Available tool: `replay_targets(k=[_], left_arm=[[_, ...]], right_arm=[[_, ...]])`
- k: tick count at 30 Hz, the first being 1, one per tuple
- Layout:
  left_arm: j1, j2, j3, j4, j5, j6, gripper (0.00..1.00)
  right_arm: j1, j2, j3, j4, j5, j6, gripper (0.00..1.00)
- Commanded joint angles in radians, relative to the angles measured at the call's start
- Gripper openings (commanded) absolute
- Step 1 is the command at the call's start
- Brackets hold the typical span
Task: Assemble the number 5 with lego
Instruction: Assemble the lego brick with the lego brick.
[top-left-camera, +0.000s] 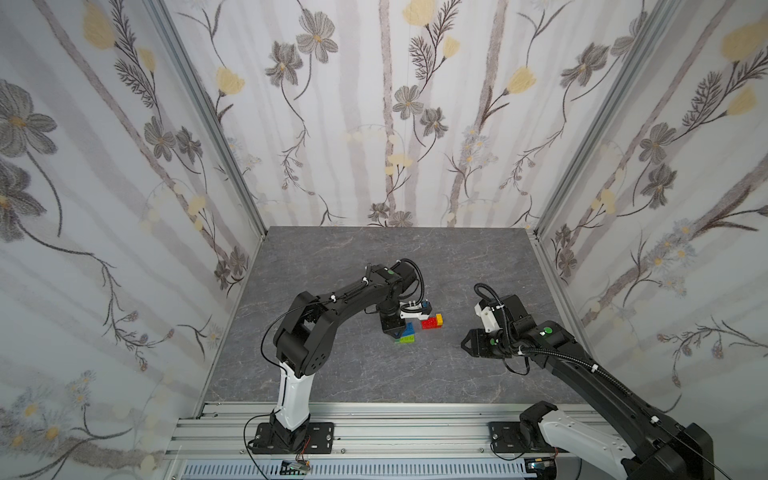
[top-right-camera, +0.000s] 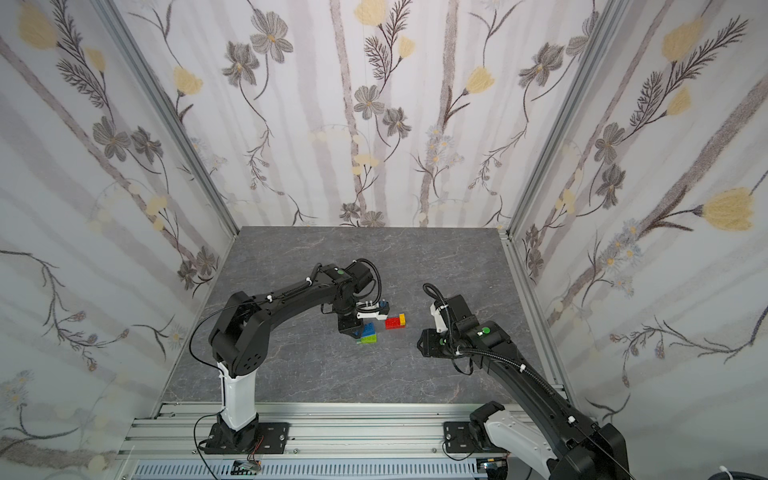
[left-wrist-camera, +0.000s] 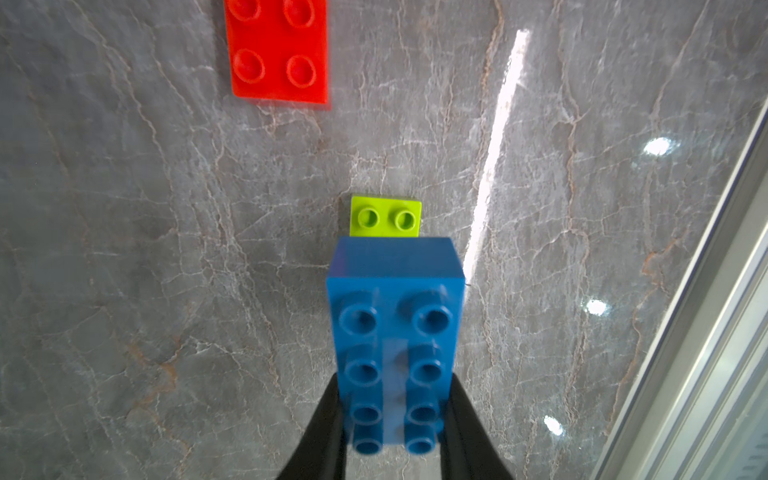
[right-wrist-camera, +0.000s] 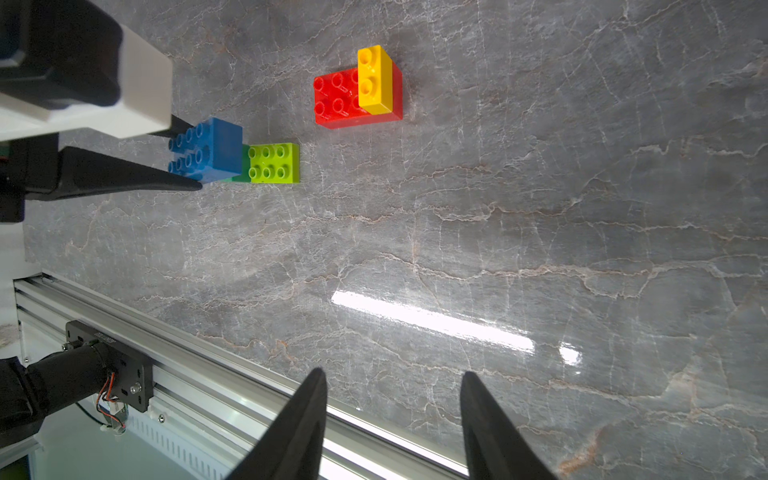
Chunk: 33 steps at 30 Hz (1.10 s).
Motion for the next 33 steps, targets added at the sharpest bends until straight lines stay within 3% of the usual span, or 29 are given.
replay_targets(k=[1, 25, 33], left_arm=[[-0.002, 0.012, 0.009, -0.033, -0.016, 0.015, 0.08], [-0.030, 0.067, 0.032, -0.029, -0.059, -0.008, 0.08], [-0.043, 0.085, 0.037, -0.038, -0.096, -0.012, 0.04]], right_arm=[[0.000, -0.002, -0.002, -0.003, 0.009, 0.015, 0.52], [-0.006, -0.014, -0.018, -0.005, 0.005, 0.016, 0.52], [-0.010, -0.020, -0.017, -0.005, 0.002, 0.014, 0.52]])
